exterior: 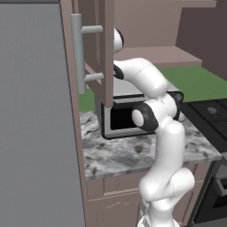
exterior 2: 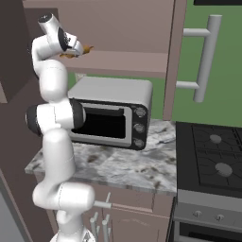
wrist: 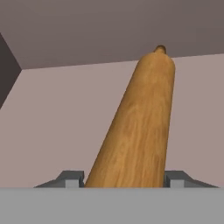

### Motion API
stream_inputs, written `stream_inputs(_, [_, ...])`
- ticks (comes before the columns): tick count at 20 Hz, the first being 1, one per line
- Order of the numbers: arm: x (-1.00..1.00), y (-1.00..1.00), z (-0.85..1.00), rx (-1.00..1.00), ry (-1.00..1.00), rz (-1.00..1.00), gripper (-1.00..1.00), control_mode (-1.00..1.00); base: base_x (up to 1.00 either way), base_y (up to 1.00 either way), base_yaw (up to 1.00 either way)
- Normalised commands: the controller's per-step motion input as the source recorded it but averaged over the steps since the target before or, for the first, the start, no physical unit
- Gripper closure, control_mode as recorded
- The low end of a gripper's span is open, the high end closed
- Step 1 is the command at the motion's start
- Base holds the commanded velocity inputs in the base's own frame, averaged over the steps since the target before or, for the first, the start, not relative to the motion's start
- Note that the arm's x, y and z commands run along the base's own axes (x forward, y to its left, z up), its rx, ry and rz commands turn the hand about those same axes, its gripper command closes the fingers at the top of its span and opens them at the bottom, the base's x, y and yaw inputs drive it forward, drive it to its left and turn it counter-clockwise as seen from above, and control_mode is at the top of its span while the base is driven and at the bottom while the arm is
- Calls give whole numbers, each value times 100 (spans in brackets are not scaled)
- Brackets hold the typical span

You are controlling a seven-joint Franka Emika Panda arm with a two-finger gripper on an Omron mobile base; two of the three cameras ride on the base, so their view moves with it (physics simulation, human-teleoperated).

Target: Open the cabinet, retrieve the rolling pin, and place it next to the meat on the cutting board to prepare for tenderizing.

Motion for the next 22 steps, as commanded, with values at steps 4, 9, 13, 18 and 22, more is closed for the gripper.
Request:
stream_inputs(4, [5,0,-15,3,0,0,100,-100,0,0,0])
stream_inputs(9, [-37,-7,0,2,-10,0,100,-100,0,0,0])
stream_inputs(13, [-70,-57,-1,5,-18,0,100,-100,0,0,0])
stream_inputs(18, [-78,-65,-9,5,-18,0,100,-100,0,0,0])
stream_inputs(22, [-76,-64,-16,6,-15,0,100,-100,0,0,0])
